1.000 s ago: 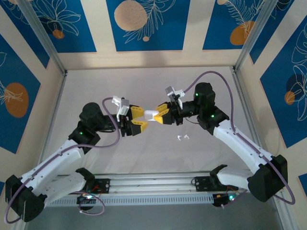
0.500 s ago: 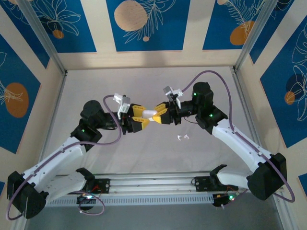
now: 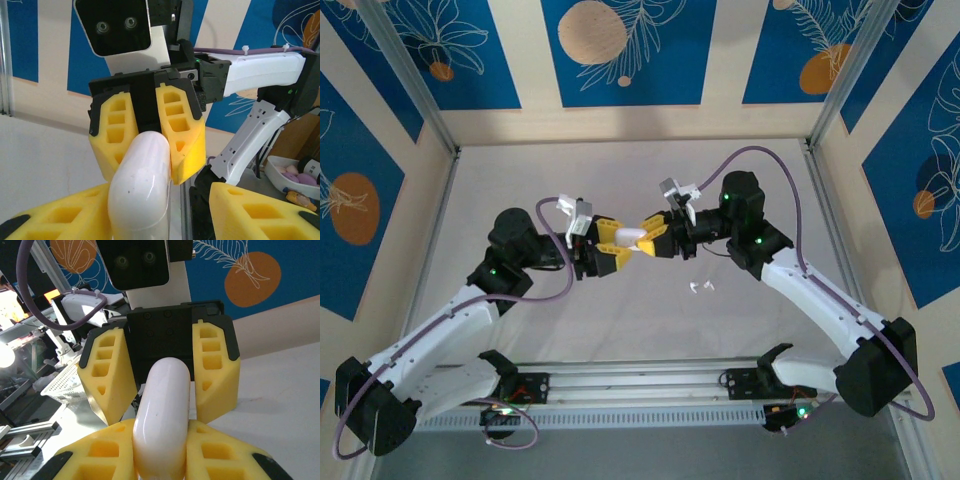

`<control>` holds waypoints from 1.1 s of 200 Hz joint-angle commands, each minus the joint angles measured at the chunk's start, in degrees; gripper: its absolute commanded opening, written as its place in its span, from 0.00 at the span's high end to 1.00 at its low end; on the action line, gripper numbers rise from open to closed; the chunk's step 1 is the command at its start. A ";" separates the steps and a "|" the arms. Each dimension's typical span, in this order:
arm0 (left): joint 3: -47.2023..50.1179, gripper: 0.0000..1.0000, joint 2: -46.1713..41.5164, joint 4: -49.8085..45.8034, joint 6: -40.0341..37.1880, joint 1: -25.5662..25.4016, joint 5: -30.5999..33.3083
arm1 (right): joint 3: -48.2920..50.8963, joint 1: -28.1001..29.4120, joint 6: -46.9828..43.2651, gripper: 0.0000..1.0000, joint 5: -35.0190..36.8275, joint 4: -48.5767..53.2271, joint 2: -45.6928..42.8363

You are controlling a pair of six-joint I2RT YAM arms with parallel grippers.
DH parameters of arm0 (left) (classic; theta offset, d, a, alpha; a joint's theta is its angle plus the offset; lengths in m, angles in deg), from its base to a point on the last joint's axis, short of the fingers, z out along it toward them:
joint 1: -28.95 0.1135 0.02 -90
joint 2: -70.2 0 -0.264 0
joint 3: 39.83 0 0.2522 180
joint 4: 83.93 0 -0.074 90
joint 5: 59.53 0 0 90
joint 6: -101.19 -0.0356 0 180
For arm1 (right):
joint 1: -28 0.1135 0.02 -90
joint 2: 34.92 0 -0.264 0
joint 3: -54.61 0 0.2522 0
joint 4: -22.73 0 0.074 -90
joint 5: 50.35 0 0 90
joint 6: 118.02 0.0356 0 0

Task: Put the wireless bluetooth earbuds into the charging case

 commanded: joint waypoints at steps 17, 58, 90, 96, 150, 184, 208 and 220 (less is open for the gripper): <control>-1.84 0.62 -0.95 -1.39 -3.11 0.03 0.88 | -1.15 -0.43 0.30 0.84 1.27 -0.25 -0.55; -2.02 0.73 0.20 1.74 -1.26 0.04 0.75 | -0.79 -0.35 0.39 0.83 2.12 -0.18 -0.49; -1.92 0.64 0.75 4.24 0.30 0.05 0.05 | -0.45 -0.27 0.59 0.82 3.41 -0.42 -0.54; -1.99 0.63 0.86 4.22 0.47 0.02 -0.23 | -0.39 -0.31 0.82 0.82 3.59 -0.67 -0.49; -1.58 0.61 1.16 3.94 0.61 0.03 -0.40 | 0.50 -0.34 2.59 0.83 3.59 -3.49 -0.79; -1.40 0.63 0.70 3.98 0.52 0.03 0.24 | 0.87 -0.44 2.95 0.83 3.72 -4.05 -1.03; -1.31 0.71 0.42 3.93 0.73 0.02 0.59 | 1.20 -0.52 3.77 0.83 3.66 -4.84 -1.18; -1.31 0.61 0.41 3.63 0.74 0.03 0.90 | 1.57 -0.59 4.26 0.83 3.73 -5.81 -1.41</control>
